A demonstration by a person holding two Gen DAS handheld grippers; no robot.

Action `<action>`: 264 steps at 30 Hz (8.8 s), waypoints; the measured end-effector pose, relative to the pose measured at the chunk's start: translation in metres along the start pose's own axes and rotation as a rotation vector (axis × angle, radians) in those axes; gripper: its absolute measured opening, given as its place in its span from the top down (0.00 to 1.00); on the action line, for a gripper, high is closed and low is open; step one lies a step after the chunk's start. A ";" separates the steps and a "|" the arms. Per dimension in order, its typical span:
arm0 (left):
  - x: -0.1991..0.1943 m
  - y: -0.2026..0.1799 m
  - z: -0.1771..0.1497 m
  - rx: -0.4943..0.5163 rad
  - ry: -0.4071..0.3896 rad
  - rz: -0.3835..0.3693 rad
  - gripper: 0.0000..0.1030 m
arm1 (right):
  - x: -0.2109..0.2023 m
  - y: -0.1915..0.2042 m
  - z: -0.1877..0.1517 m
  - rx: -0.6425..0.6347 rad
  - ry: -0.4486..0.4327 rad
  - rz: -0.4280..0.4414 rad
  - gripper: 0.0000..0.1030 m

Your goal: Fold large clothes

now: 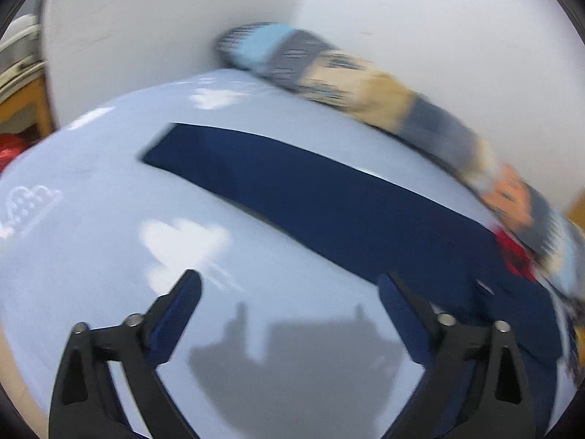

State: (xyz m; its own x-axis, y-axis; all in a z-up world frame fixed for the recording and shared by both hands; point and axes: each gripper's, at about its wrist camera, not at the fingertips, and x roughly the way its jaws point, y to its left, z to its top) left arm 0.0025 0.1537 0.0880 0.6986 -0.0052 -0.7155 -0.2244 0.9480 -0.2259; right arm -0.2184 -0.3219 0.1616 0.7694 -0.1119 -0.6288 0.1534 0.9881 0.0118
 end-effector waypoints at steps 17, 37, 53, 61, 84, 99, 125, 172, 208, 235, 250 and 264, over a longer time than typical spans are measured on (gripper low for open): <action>0.162 0.142 0.079 -0.632 -0.090 -0.186 0.22 | 0.039 0.002 -0.004 -0.002 0.053 -0.024 0.07; 0.057 -0.011 0.143 -0.164 -0.280 -0.202 0.96 | 0.043 -0.022 0.000 0.045 0.066 -0.103 0.07; -0.049 -0.410 0.024 0.409 -0.116 -0.499 0.95 | 0.044 -0.097 0.013 0.125 0.070 -0.224 0.07; -0.005 -0.507 -0.093 0.535 0.039 -0.505 0.95 | 0.124 -0.152 0.022 0.189 0.175 -0.311 0.07; 0.039 -0.593 -0.251 0.776 0.174 -0.409 0.28 | 0.154 -0.196 0.016 0.294 0.234 -0.351 0.07; -0.003 -0.515 -0.171 0.744 0.030 -0.458 0.18 | 0.139 -0.201 0.022 0.325 0.201 -0.357 0.07; -0.019 -0.323 -0.155 0.660 0.129 -0.200 0.17 | 0.091 -0.159 0.034 0.242 0.166 -0.240 0.07; -0.109 -0.140 -0.207 0.539 0.163 -0.127 0.17 | 0.015 -0.054 -0.071 0.174 0.237 -0.027 0.07; -0.110 -0.055 -0.229 0.340 0.414 -0.342 0.50 | -0.004 -0.187 -0.181 0.737 0.391 0.186 0.07; -0.106 -0.073 -0.250 0.472 0.420 -0.252 0.45 | -0.006 -0.149 -0.199 0.615 0.484 0.250 0.63; -0.111 -0.073 -0.256 0.465 0.400 -0.240 0.62 | 0.002 -0.132 -0.195 0.546 0.476 0.223 0.71; -0.110 -0.102 -0.282 0.623 0.407 -0.219 0.12 | -0.006 -0.148 -0.211 0.683 0.431 0.235 0.69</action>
State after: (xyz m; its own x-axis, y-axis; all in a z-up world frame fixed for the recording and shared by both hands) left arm -0.2431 -0.0321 0.0032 0.3514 -0.2156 -0.9111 0.3980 0.9152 -0.0631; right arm -0.3770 -0.4454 -0.0003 0.5456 0.2763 -0.7912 0.4670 0.6837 0.5608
